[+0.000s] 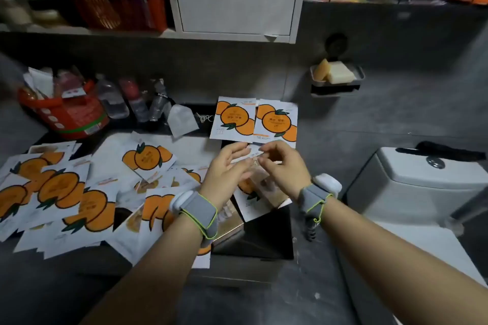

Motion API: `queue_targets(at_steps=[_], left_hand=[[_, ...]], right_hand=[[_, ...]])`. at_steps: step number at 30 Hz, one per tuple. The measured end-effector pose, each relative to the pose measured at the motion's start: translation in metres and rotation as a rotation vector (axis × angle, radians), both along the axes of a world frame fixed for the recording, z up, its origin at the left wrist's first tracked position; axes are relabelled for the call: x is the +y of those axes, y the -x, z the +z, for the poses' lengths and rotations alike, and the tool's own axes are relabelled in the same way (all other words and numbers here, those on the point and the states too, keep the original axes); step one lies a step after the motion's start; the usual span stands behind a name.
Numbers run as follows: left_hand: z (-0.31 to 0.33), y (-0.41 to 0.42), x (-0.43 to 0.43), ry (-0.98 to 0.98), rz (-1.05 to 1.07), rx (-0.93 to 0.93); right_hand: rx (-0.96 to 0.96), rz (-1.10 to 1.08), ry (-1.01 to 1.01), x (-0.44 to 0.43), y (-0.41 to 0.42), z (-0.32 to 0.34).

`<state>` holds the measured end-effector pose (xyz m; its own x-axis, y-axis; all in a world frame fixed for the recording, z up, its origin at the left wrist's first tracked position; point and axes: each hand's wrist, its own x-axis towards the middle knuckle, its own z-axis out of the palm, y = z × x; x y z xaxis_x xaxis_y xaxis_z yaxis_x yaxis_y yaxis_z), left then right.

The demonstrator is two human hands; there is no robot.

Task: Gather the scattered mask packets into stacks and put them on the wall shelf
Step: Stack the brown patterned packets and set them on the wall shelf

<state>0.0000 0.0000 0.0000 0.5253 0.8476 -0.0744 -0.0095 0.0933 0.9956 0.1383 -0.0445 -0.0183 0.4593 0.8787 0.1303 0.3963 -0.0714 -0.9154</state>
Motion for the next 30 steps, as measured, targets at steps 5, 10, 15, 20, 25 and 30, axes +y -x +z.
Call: queue_targets(at_steps=[5,10,15,20,25,30], left_hand=[[-0.02,-0.016,0.0,0.001,0.08,0.103],[-0.048,-0.011,0.002,-0.199,0.197,0.429],[-0.065,-0.001,-0.001,-0.275,0.239,0.591],[-0.075,0.01,0.0,-0.209,0.224,0.559],[-0.075,0.018,0.002,-0.228,0.255,0.604],[-0.074,0.03,0.007,-0.205,0.275,0.662]], right_hand=[[-0.278,0.044,0.212,0.009,-0.016,-0.035],[-0.437,0.057,0.381,0.013,-0.02,-0.066],[-0.623,0.053,0.512,0.017,-0.015,-0.08],[-0.62,-0.024,0.538,0.017,-0.01,-0.074],[-0.472,-0.02,0.441,0.01,0.007,-0.062],[-0.374,0.053,0.355,0.011,0.039,-0.045]])
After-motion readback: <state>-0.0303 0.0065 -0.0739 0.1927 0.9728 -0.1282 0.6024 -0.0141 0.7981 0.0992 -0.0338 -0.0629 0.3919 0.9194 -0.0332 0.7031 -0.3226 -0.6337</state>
